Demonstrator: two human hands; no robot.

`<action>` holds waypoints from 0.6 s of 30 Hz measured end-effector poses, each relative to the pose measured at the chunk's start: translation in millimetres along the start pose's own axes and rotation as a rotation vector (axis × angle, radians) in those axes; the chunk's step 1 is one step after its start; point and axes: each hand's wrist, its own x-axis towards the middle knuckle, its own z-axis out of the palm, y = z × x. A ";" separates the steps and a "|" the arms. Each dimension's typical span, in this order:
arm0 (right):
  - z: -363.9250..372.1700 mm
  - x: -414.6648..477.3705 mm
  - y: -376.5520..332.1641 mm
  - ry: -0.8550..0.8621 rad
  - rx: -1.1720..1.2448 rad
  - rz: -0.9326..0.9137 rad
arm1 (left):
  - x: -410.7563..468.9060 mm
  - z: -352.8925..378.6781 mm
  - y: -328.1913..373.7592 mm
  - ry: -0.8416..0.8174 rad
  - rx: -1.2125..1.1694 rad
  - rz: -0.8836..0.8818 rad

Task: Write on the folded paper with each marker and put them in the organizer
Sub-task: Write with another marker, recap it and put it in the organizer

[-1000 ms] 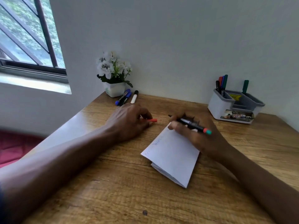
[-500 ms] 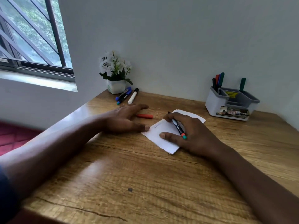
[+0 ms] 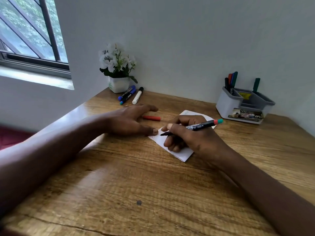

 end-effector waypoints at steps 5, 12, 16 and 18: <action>-0.5 3.3 -3.5 -0.026 -0.018 0.068 | 4.2 -1.8 -3.9 -0.019 -0.039 0.024; 11.4 9.2 -1.1 0.057 -0.166 -0.025 | 8.3 -0.8 -9.7 -0.017 -0.054 0.051; 17.3 10.5 -0.3 0.106 -0.248 -0.075 | 8.6 -2.4 -8.3 -0.036 -0.055 0.045; 18.7 10.2 -0.1 0.113 -0.286 -0.108 | 7.7 -2.9 -7.7 -0.031 -0.051 0.048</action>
